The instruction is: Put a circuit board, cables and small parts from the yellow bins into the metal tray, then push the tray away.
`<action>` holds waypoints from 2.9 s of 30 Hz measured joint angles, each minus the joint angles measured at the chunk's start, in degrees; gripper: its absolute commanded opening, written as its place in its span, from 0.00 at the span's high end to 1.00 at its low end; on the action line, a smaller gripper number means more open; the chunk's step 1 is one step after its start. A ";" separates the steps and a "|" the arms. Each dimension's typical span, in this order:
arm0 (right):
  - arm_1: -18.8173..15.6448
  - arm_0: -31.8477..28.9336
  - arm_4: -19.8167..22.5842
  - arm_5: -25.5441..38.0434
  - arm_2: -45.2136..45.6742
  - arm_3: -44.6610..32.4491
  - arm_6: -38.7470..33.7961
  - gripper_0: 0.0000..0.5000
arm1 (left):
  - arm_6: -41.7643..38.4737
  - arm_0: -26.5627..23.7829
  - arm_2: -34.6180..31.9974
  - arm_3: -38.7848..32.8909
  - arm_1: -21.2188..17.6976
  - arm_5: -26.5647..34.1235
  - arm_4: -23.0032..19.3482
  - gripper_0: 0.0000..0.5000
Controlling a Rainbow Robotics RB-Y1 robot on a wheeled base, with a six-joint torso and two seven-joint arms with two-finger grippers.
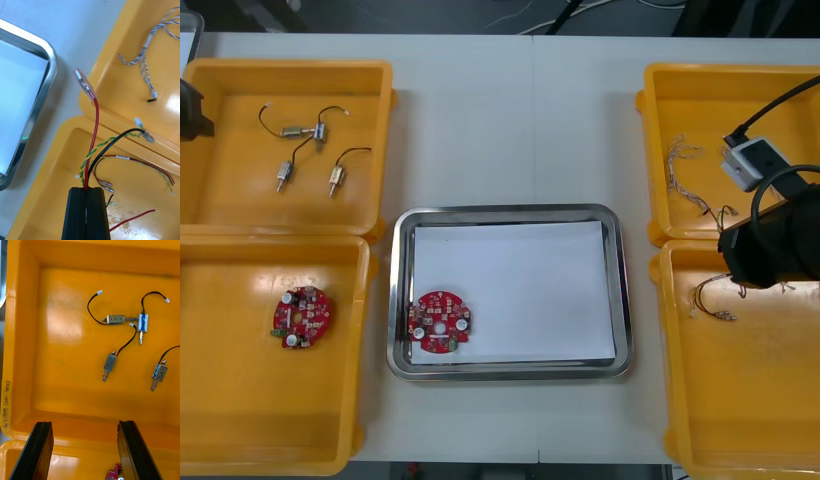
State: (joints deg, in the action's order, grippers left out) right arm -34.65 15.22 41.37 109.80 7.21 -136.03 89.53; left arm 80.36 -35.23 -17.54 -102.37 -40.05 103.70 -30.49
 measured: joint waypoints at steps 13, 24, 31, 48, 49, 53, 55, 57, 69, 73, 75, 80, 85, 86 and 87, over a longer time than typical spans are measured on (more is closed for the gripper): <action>-4.07 5.65 -1.61 0.01 -17.11 -2.41 0.05 1.00 | 0.01 -0.01 0.92 8.69 0.03 -10.14 -1.45 0.00; -4.49 13.86 -6.31 0.01 -34.00 -2.58 0.05 1.00 | 0.04 -1.80 4.54 15.66 1.45 -16.28 -1.93 0.00; -4.50 15.69 -6.89 0.01 -40.84 -2.01 0.05 1.00 | 0.44 -4.90 6.92 21.91 3.19 -17.43 -1.72 0.00; -0.99 24.29 -11.27 0.01 -57.04 5.59 0.04 1.00 | 7.29 -6.13 13.06 27.57 3.65 -21.97 -1.42 0.00; -0.29 24.82 -11.31 0.02 -57.54 6.42 0.04 1.00 | 7.75 -6.13 13.06 28.09 3.66 -22.29 -1.44 0.00; 3.09 27.20 -12.40 0.02 -60.13 10.31 0.03 1.00 | 13.57 -6.13 13.06 29.68 3.67 -23.23 -1.42 0.00; 4.66 28.24 -13.30 0.02 -61.67 12.34 0.03 1.00 | 17.52 -6.13 13.06 30.02 3.67 -23.41 -1.40 0.00; 5.91 28.97 -13.86 0.02 -63.00 14.01 0.02 1.00 | 20.49 -6.13 13.06 30.26 3.67 -23.53 -1.34 0.00; 7.78 29.35 -14.54 0.02 -66.84 17.36 0.03 1.00 | 21.42 -6.98 13.07 33.60 3.69 -25.80 -0.91 0.00; 7.83 29.20 -14.68 -0.02 -67.75 17.52 0.03 1.00 | 21.42 -7.51 13.07 35.06 3.79 -27.19 -0.81 0.00; 7.91 28.98 -14.68 -0.10 -67.86 17.72 0.03 1.00 | 21.42 -7.75 13.08 35.85 3.95 -27.86 -0.74 0.00; 8.34 28.09 -15.23 -1.34 -67.86 18.54 0.03 1.00 | 21.42 -8.68 13.08 37.94 4.72 -28.35 -0.31 0.00; 8.49 27.07 -16.60 -3.06 -67.86 19.57 0.03 1.00 | 21.42 -8.93 13.11 38.27 5.54 -28.41 0.22 0.00; 8.50 26.88 -16.81 -3.34 -67.86 19.78 0.03 1.00 | 21.42 -8.93 13.12 38.36 5.66 -28.42 0.33 0.00; 8.51 26.69 -17.01 -3.57 -67.86 19.93 0.03 1.00 | 21.42 -8.93 13.13 38.44 5.77 -28.43 0.41 0.00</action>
State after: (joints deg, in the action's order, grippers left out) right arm -26.14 41.91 24.36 106.23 -60.65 -116.10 89.56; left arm 101.78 -44.16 -4.41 -63.93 -34.27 75.27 -30.08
